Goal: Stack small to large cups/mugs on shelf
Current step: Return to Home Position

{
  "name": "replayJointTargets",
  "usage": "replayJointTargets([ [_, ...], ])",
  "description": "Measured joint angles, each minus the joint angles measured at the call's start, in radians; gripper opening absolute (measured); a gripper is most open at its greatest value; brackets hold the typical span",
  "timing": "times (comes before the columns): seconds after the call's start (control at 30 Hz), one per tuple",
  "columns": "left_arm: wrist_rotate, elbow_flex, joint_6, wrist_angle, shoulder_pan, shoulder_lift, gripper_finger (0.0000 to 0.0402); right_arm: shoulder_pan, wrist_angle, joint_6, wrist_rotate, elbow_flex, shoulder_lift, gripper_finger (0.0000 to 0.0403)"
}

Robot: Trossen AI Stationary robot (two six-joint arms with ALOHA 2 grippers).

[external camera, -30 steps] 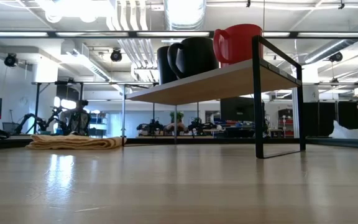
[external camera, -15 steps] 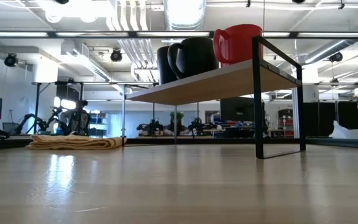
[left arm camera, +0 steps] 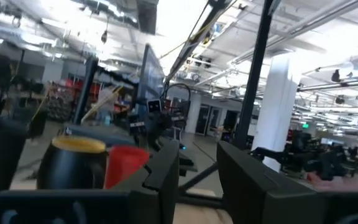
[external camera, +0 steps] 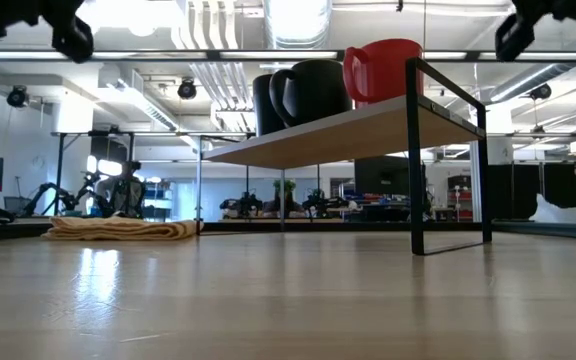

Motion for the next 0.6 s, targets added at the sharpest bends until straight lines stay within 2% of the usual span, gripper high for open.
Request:
replayJointTargets([
  [0.13, -0.004, -0.037, -0.041, -0.067, 0.0, -0.077, 0.0095, 0.0, -0.002, 0.005, 0.023, -0.078, -0.109, 0.0063],
  [0.27, 0.0, -0.052, -0.06, -0.126, 0.0, -0.083, 0.0095, 0.0, -0.035, -0.001, 0.038, -0.117, -0.209, 0.0063],
  [0.5, -0.004, -0.059, -0.165, -0.318, 0.001, -0.083, 0.0095, 0.0, -0.163, 0.028, 0.171, -0.132, -0.201, 0.0063],
  [0.6, -0.012, -0.06, -0.188, -0.371, 0.001, -0.083, 0.0095, 0.0, -0.193, 0.031, 0.189, -0.136, -0.211, 0.0063],
])
